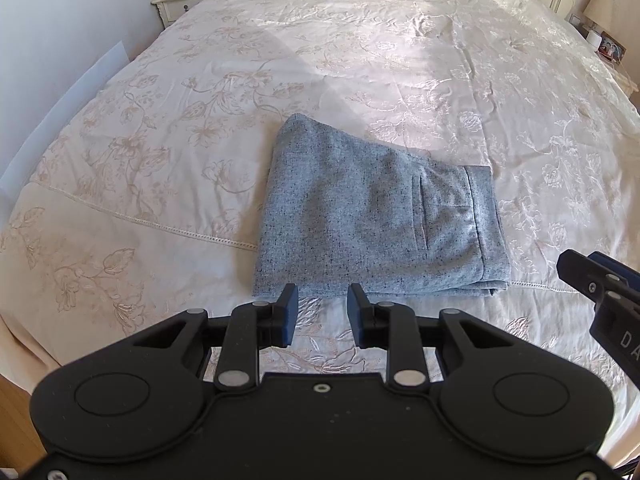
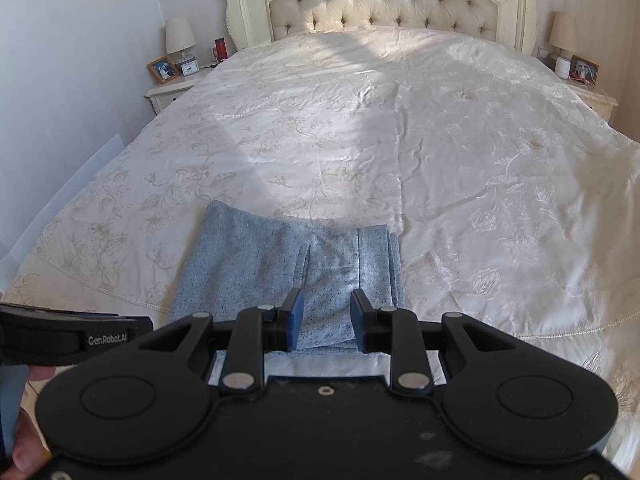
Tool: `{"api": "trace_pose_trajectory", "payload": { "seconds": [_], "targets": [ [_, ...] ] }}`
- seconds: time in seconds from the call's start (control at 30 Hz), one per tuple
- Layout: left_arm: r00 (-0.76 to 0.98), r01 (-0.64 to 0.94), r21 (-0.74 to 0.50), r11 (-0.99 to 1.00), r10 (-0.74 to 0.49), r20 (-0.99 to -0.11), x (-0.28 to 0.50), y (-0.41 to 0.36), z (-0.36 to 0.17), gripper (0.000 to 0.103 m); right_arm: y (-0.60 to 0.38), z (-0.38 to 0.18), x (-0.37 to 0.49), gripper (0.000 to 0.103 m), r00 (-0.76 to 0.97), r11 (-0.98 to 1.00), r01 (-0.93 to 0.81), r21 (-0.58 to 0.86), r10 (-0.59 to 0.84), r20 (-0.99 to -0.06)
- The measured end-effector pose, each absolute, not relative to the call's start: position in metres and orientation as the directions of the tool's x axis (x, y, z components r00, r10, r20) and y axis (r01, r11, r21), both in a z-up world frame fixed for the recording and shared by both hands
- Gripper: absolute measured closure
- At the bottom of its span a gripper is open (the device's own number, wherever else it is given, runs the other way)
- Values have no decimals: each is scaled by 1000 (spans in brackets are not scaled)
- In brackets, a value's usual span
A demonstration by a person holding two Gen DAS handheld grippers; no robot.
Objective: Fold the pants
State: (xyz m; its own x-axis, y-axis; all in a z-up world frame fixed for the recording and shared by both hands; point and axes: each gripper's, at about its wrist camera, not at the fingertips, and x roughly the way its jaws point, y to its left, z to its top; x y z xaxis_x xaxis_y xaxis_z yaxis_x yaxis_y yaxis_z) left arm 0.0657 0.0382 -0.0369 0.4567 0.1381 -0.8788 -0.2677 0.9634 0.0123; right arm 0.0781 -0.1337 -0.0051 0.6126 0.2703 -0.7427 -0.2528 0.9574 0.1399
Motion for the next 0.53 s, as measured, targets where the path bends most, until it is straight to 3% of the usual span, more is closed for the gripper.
{"api": "trace_pose_trajectory", "payload": {
  "seconds": [0.53],
  "targets": [
    [463,-260,25,965,147,-874,68,39,-37,66,-130,-6,78,75,607,957,-250,145,272,-746]
  ]
}}
